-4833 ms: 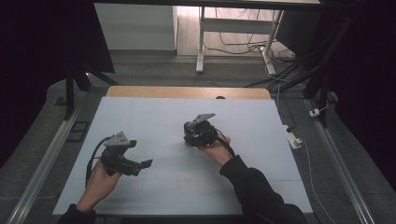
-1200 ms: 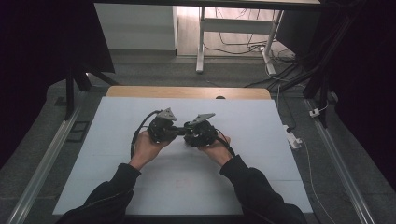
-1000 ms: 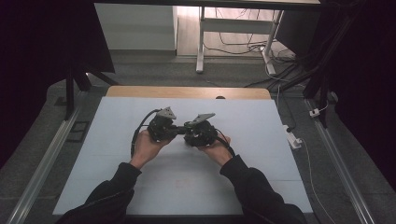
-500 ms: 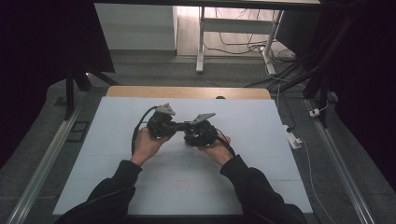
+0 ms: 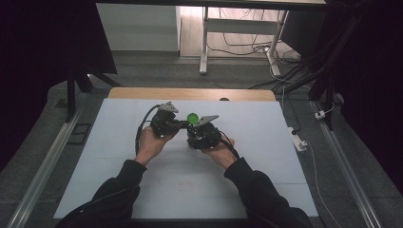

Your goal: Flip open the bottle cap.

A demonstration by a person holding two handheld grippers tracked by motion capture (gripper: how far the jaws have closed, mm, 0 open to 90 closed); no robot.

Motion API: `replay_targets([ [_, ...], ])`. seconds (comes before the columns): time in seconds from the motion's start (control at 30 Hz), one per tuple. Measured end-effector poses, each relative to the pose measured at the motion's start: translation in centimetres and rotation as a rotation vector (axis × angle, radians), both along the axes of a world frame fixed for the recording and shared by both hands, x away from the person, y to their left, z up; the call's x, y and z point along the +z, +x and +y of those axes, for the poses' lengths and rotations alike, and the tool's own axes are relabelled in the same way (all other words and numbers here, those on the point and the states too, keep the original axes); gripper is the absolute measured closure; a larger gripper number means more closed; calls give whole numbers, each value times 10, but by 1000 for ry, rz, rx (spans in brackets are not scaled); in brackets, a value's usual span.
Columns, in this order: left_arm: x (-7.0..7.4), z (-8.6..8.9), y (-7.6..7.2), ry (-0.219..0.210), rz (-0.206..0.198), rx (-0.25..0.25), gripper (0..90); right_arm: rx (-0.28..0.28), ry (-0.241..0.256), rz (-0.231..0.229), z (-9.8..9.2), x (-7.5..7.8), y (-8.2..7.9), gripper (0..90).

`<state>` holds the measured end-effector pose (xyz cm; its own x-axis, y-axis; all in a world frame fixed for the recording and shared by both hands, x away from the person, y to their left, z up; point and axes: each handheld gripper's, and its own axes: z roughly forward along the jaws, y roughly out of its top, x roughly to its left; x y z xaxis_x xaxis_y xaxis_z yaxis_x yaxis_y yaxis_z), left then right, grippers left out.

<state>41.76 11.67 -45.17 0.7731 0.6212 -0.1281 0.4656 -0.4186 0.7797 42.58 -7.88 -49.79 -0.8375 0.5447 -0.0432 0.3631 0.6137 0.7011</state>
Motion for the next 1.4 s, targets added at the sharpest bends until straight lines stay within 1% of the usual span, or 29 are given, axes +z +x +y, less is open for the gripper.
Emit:
replay_targets([
  [0.07, 1, 0, -1, 8, -6, -1, 890, 1, 0, 0, 0, 0, 0, 522],
  [0.3, 4, 1, -6, -2, -13, -12, 888, 1, -2, -3, 0, 0, 0, 519],
  [0.37, 4, 1, -8, -7, -11, -15, 870, -1, -1, -7, 1, 0, 0, 508],
  [0.47, 5, 4, -10, -9, -8, -16, 844, -5, 3, -6, 0, 0, 0, 439],
  [0.63, 7, 11, -17, -18, 7, -17, 782, -24, 31, -3, -3, 4, -1, 371],
  [0.8, 12, 20, -27, -9, 4, -20, 702, -22, 40, -9, -5, 8, -5, 326],
  [0.87, 13, 23, -31, -7, 3, -19, 664, -19, 49, 1, -6, 9, -6, 307],
  [1.0, 14, 29, -37, -6, 9, -14, 591, -22, 49, 10, -7, 10, -8, 281],
  [1.13, 13, 34, -42, -11, 26, -8, 499, -24, 50, 15, -13, 13, -14, 247],
  [1.3, 12, 39, -51, -28, 48, -9, 378, -17, 81, 46, -21, 18, -22, 203],
  [1.37, 11, 41, -54, -39, 69, -21, 351, -8, 82, 58, -23, 19, -24, 187],
  [1.4, 11, 42, -56, -37, 71, -20, 339, -3, 82, 60, -24, 20, -26, 183],
])
